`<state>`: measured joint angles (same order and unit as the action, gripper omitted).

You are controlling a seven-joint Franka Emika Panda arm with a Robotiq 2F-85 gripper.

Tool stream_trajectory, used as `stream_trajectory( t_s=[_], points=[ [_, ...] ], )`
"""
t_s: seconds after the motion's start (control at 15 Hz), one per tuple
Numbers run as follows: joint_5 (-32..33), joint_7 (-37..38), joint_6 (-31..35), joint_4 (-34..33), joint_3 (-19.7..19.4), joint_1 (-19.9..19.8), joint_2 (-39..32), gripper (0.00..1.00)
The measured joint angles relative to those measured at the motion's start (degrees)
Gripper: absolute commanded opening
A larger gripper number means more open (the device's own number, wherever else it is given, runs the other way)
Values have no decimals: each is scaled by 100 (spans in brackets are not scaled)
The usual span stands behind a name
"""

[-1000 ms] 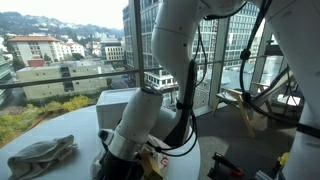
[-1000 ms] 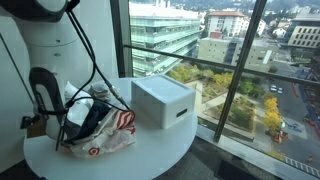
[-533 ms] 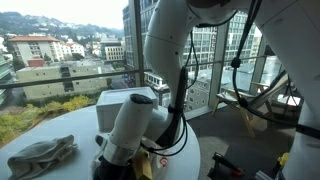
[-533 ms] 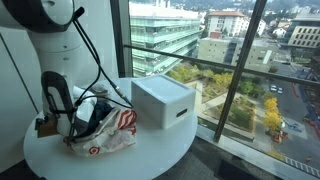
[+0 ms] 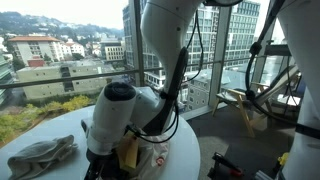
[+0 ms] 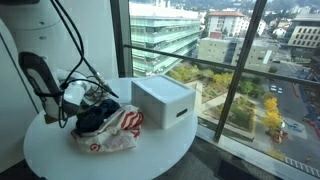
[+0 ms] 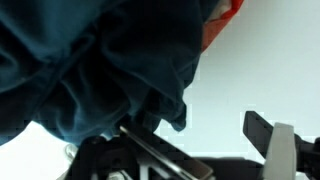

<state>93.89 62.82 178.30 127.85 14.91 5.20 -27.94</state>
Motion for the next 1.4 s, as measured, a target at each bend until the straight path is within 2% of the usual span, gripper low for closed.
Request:
stream_trajectory(
  t_s=[0.4,0.47,0.53,0.8,1.07,1.13,1.27,1.4],
  points=[
    [-73,219,-829,423,8,127,424,100],
    [-17,222,-987,444,9,157,468,75],
    [76,225,-1168,454,9,195,514,74],
    [443,243,-1897,473,10,349,630,42],
    [646,348,-2248,490,12,431,673,11],
    [670,383,-2294,504,12,442,700,5],
    [716,487,-2382,558,25,456,809,1],
    [706,569,-2555,698,54,472,1026,3]
  ],
)
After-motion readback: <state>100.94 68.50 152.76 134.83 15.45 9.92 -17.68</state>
